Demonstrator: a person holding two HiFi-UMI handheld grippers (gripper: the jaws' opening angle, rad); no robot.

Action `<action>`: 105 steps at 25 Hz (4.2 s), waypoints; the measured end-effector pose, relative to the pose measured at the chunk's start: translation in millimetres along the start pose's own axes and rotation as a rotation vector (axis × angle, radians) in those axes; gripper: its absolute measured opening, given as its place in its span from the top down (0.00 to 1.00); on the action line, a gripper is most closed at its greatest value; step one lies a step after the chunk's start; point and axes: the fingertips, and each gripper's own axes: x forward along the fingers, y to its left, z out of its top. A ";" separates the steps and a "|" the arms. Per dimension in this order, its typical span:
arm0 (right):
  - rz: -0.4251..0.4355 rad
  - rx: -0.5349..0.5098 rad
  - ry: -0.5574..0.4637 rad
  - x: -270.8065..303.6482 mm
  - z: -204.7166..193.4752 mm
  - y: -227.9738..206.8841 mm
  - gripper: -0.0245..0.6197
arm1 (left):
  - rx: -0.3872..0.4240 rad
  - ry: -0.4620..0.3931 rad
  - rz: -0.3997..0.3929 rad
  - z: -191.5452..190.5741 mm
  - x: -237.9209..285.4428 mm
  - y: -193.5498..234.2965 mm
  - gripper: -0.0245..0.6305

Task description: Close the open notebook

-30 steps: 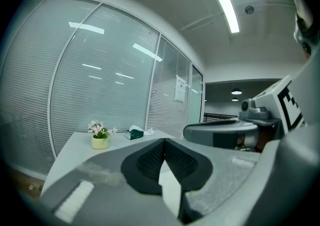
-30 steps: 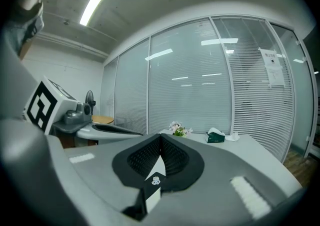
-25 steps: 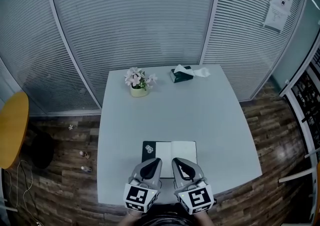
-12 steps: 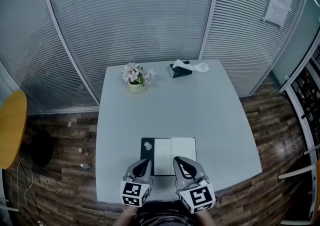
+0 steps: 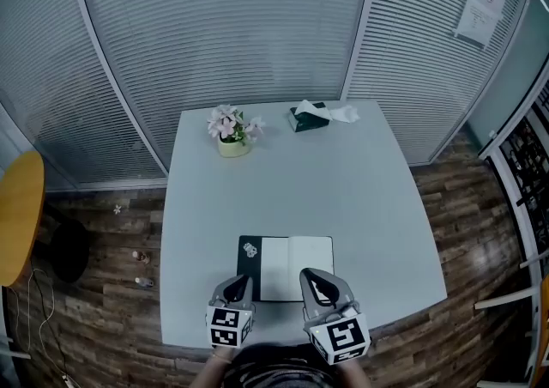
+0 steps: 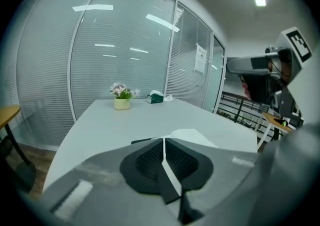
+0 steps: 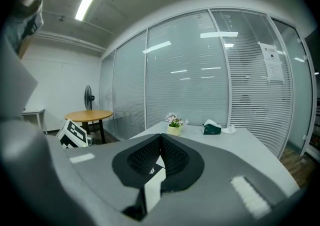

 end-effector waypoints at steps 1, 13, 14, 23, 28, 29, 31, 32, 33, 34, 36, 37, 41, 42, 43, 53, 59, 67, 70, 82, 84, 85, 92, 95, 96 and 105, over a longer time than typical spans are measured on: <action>0.003 0.000 0.005 1.2 -1.1 -1.3 0.96 | -0.008 0.013 0.006 -4.5 3.4 2.1 0.94; 0.004 0.021 0.035 7.3 -12.2 -15.6 0.96 | -0.043 0.198 0.073 -65.9 33.5 33.8 0.81; 0.001 0.023 0.038 7.4 -12.7 -17.0 0.96 | -0.047 0.212 0.078 -69.6 35.2 36.3 0.81; -0.011 0.044 0.050 10.8 -17.3 -25.9 0.96 | -0.134 0.329 0.069 -103.2 51.9 45.3 0.75; -0.014 0.056 0.051 7.3 -20.8 -27.5 0.96 | -0.171 0.355 0.083 -117.3 54.1 42.8 0.75; -0.016 0.061 0.050 5.9 -21.5 -28.4 0.96 | -0.178 0.353 0.091 -117.6 54.1 42.6 0.75; -0.021 0.070 0.048 2.6 -22.8 -30.2 0.96 | -0.178 0.355 0.102 -117.0 53.6 41.8 0.75; -0.023 0.072 0.048 1.3 -23.4 -30.8 0.96 | -0.175 0.358 0.103 -116.2 53.4 41.6 0.75; -0.024 0.073 0.047 0.3 -24.0 -31.0 0.96 | -0.178 0.359 0.100 -115.5 53.3 41.2 0.75; -0.024 0.074 0.046 -0.5 -24.5 -31.0 0.96 | -0.189 0.357 0.090 -114.6 53.4 39.8 0.75; -0.026 0.078 0.046 -2.4 -25.6 -31.9 0.96 | -0.223 0.349 0.058 -111.6 54.7 33.4 0.77; -0.028 0.079 0.046 -3.4 -26.0 -33.1 0.96 | -0.230 0.344 0.052 -109.6 55.9 30.9 0.77; -0.032 0.086 0.045 -8.5 -25.9 -36.0 0.96 | -0.195 0.329 0.122 -105.3 53.9 44.0 0.77; -0.033 0.086 0.043 -10.1 -25.8 -36.6 0.96 | -0.191 0.341 0.121 -107.5 53.0 46.4 0.77; -0.035 0.085 0.042 -11.7 -26.1 -37.4 0.96 | -0.187 0.358 0.115 -110.5 52.9 46.8 0.76; -0.043 0.113 0.052 -17.2 -34.0 -42.4 0.96 | -0.292 0.365 0.110 -116.4 53.5 50.5 0.74; -0.036 0.124 0.049 -16.6 -34.4 -43.2 0.96 | -0.504 0.302 0.073 -107.2 51.4 54.4 0.74; -0.048 0.126 0.043 -21.2 -32.3 -46.2 0.96 | -0.695 0.222 -0.041 -101.3 41.2 51.0 0.74; -0.047 0.128 0.040 -21.3 -32.4 -46.0 0.96 | -0.716 0.180 -0.083 -91.2 36.2 48.4 0.74; -0.032 0.138 0.035 -16.9 -31.2 -42.1 0.96 | -0.693 0.084 -0.261 -41.8 16.6 21.9 0.77; -0.032 0.138 0.034 -17.2 -31.0 -41.8 0.96 | -0.676 0.088 -0.284 -37.2 16.4 13.4 0.77; -0.032 0.139 0.033 -17.0 -30.6 -41.9 0.96 | -0.670 0.090 -0.295 -34.8 17.2 9.1 0.77; -0.040 0.137 0.032 -16.6 -30.4 -43.4 0.96 | -0.641 0.089 -0.352 -23.1 28.5 -20.9 0.81; -0.047 0.138 0.031 -17.9 -30.7 -44.9 0.96 | -0.585 0.092 -0.379 -16.1 30.3 -34.0 0.83; -0.050 0.139 0.031 -18.3 -30.8 -45.7 0.96 | -0.572 0.094 -0.389 -13.7 31.0 -38.1 0.84; -0.062 0.144 0.042 -20.9 -36.0 -52.4 0.96 | -0.547 0.093 -0.443 1.1 38.1 -66.6 0.85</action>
